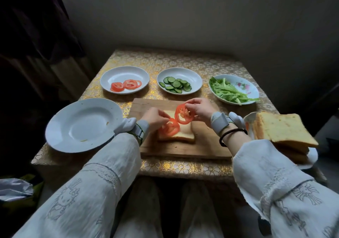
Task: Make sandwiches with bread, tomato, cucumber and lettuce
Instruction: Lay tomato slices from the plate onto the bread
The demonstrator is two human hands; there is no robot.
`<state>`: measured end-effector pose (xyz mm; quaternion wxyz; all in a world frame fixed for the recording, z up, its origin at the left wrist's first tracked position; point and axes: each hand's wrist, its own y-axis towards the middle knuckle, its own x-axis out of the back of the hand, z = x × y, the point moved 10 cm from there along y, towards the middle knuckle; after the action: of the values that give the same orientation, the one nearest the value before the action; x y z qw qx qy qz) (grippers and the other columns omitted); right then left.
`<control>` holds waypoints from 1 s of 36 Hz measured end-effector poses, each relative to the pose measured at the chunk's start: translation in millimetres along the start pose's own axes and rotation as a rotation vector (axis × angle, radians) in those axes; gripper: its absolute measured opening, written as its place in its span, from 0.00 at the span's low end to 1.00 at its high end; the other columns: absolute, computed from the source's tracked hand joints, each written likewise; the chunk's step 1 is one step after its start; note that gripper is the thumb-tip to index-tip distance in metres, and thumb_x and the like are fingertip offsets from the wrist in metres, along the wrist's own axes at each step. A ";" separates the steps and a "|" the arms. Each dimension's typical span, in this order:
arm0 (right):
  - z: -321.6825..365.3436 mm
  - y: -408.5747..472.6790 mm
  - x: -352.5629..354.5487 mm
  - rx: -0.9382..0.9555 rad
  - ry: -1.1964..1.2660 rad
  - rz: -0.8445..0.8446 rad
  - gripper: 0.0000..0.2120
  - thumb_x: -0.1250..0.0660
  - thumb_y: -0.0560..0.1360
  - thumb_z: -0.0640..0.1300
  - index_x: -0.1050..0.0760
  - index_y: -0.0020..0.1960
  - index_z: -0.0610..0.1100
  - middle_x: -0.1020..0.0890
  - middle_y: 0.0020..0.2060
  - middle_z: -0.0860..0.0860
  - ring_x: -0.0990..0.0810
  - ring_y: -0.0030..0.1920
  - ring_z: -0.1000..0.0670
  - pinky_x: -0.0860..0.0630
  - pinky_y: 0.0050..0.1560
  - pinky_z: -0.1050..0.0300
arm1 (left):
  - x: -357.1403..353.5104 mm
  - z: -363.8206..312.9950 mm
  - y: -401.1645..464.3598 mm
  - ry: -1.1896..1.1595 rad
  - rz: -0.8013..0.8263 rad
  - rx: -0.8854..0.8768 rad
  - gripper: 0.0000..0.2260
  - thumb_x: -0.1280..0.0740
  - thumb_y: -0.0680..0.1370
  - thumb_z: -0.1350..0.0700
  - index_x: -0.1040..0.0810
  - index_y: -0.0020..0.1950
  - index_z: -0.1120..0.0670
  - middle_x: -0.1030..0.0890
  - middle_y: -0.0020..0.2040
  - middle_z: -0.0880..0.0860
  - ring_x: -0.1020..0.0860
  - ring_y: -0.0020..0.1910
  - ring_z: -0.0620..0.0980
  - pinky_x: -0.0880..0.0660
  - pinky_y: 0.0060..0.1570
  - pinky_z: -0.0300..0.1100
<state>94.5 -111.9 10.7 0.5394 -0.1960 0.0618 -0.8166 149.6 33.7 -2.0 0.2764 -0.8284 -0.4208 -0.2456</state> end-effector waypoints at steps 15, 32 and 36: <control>1.5 -2.7 1.5 0.020 0.106 0.061 0.03 0.37 0.78 0.38 0.24 0.49 0.42 0.21 0.39 0.48 0.22 0.39 0.52 0.23 0.37 0.59 | -4.2 -19.7 -3.8 -0.225 0.048 -0.051 0.16 0.40 0.81 0.51 0.23 0.63 0.59 0.22 0.53 0.54 0.26 0.46 0.45 0.30 0.41 0.36; -2.6 -5.2 12.4 0.048 0.176 -0.032 0.06 0.38 0.78 0.36 0.27 0.43 0.42 0.21 0.39 0.47 0.22 0.37 0.52 0.22 0.41 0.57 | 14.1 -8.3 14.5 -0.512 -0.172 0.011 0.11 0.40 0.80 0.65 0.24 0.60 0.66 0.24 0.35 0.53 0.28 0.31 0.46 0.30 0.25 0.29; -6.7 -6.2 17.9 0.025 0.184 -0.023 0.08 0.39 0.79 0.36 0.29 0.42 0.44 0.22 0.37 0.48 0.22 0.35 0.51 0.22 0.36 0.57 | 12.8 2.2 22.5 -0.453 -0.209 0.071 0.12 0.40 0.80 0.64 0.23 0.59 0.65 0.24 0.34 0.52 0.26 0.22 0.40 0.30 0.23 0.29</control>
<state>80.5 -126.3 11.1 0.5243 -0.1141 0.0988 -0.8381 175.4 31.2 -1.1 0.1772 -0.8040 -0.5637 -0.0660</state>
